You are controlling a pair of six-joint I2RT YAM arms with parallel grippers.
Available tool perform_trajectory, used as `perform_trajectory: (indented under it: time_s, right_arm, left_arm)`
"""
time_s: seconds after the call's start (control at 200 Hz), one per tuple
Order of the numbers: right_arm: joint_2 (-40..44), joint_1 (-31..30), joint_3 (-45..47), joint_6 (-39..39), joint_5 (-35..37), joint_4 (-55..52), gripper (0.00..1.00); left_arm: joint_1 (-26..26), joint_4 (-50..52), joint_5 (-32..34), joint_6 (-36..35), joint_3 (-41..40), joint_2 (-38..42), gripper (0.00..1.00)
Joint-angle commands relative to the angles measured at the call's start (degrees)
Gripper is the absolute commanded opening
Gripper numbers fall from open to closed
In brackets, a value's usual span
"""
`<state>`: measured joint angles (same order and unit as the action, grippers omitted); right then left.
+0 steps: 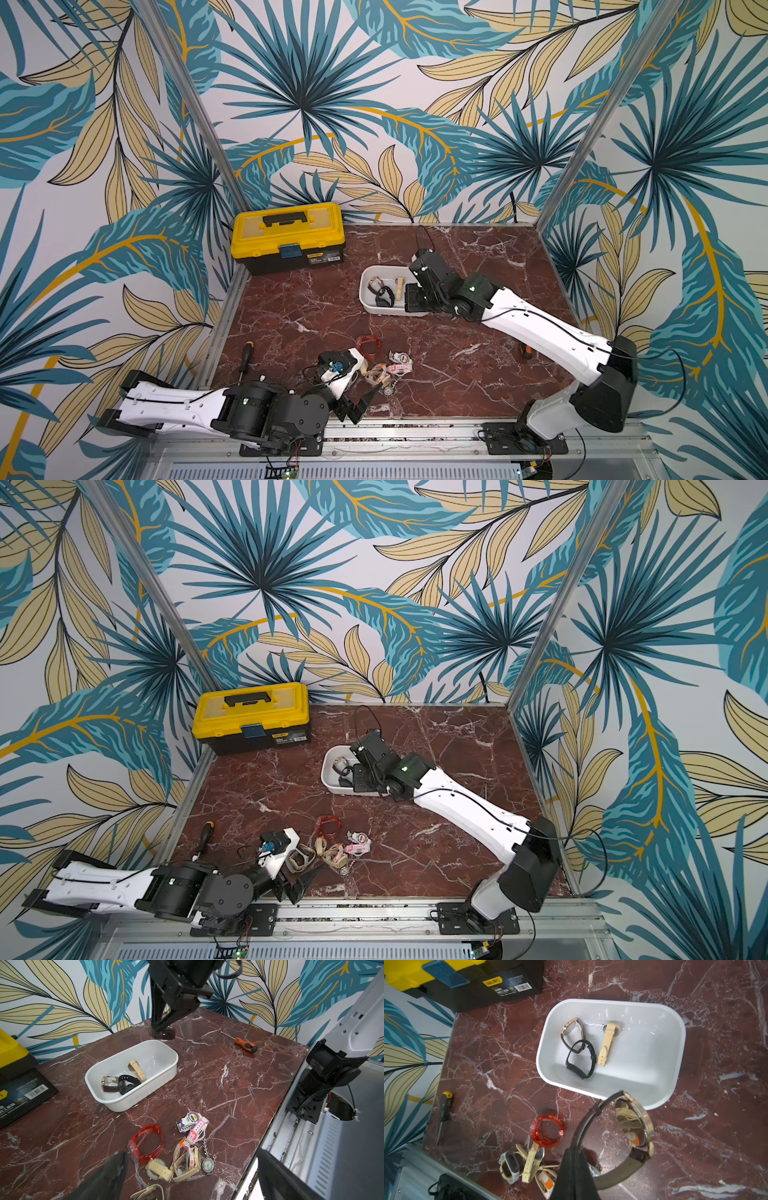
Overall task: Put the watch into the storage box
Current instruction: Place the watch in the storage box.
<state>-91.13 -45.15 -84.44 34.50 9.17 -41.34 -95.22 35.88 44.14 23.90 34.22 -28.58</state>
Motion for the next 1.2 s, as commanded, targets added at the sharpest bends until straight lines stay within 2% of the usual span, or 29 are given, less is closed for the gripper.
perform_trajectory:
  time_s: [0.0, 0.21, 0.411, 0.606, 0.801, 1.097, 1.197]
  right_arm:
    - [-7.11, 3.03, -5.05, -8.08, 0.15, -2.86, 0.0]
    - [-21.43, 5.15, -15.99, -14.51, 5.46, -6.05, 0.0]
    - [-30.1, 5.58, -20.63, -18.28, 11.48, -7.7, 0.0]
    - [-32.54, 5.68, -18.69, -19.9, 15.02, -4.5, 0.0]
    - [-33.17, 5.77, -14.98, -20.44, 14.85, 1.99, 0.0]
    - [-33.21, 5.76, -11.69, -20.17, 15.92, 6.87, 0.0]
    - [-32.93, 5.8, -10.35, -20.18, 16.83, 7.55, 0.02]
  left_arm:
    - [-0.16, -0.21, 1.2, -0.16, -1.52, 0.99, 1.0]
    - [-0.2, -0.37, 0.41, -0.36, -1.55, 1.6, 1.0]
    - [-0.2, 0.07, 0.6, -0.21, -1.26, 1.6, 1.0]
    - [-0.15, -0.89, 0.98, -0.84, -1.7, 1.6, 1.0]
    - [-0.21, -3.15, 0.93, -1.68, -2.39, 1.59, 1.0]
    - [-0.12, -3.18, 1.79, 0.6, -3.34, 1.59, 1.0]
    - [-0.22, -5.26, 2.26, -0.76, -4.23, 1.51, 1.0]
